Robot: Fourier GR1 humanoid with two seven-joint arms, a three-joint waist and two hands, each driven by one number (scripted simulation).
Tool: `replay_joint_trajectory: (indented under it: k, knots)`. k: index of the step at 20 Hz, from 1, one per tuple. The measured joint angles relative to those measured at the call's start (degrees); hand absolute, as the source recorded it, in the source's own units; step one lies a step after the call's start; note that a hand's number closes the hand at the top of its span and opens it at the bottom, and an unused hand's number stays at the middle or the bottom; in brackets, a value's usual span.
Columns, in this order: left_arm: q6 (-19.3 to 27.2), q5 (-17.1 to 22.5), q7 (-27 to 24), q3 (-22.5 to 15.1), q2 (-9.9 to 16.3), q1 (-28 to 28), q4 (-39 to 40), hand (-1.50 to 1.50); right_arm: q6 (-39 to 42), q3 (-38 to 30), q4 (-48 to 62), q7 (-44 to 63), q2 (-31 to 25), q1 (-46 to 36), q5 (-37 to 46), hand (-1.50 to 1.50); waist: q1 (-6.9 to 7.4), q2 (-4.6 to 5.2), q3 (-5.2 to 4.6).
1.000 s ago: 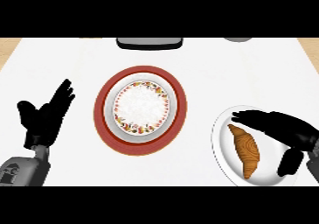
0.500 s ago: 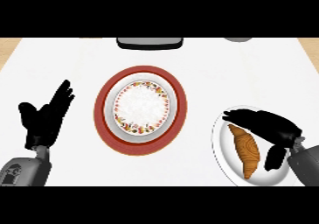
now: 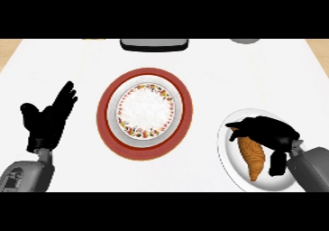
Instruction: Pick the croissant from the plate and place it in the plate
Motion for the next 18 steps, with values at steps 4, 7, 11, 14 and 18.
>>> replay_joint_trajectory:
  k: [4,7,11,14,18]
  knots:
    - [0.01,-0.83,0.77,-0.31,-0.81,0.40,-1.33,0.00,-2.67,0.51,1.69,-3.21,0.75,-0.03,2.55,1.50,0.07,-0.30,-0.31]
    - [-0.01,-1.38,0.75,-0.01,-1.23,-0.03,-0.73,0.00,-2.58,-0.14,0.82,-3.72,1.36,0.87,3.06,1.50,-0.05,-0.35,-0.36]
    - [-0.82,-1.15,0.36,0.89,-1.45,-0.83,0.62,0.00,-2.49,-1.18,1.11,-1.50,5.15,0.02,3.61,1.50,-0.20,-0.44,-0.54]
    - [-1.12,-1.30,0.39,0.63,-1.33,-0.87,0.46,0.00,-2.74,-1.59,-0.07,9.92,15.66,-0.65,3.83,1.50,0.40,-0.58,-0.73]
    - [-1.54,-1.36,0.45,0.09,-1.53,-1.34,0.62,0.00,-6.66,-1.65,-0.97,21.43,24.75,-2.01,3.14,1.50,1.96,-0.21,-0.33]
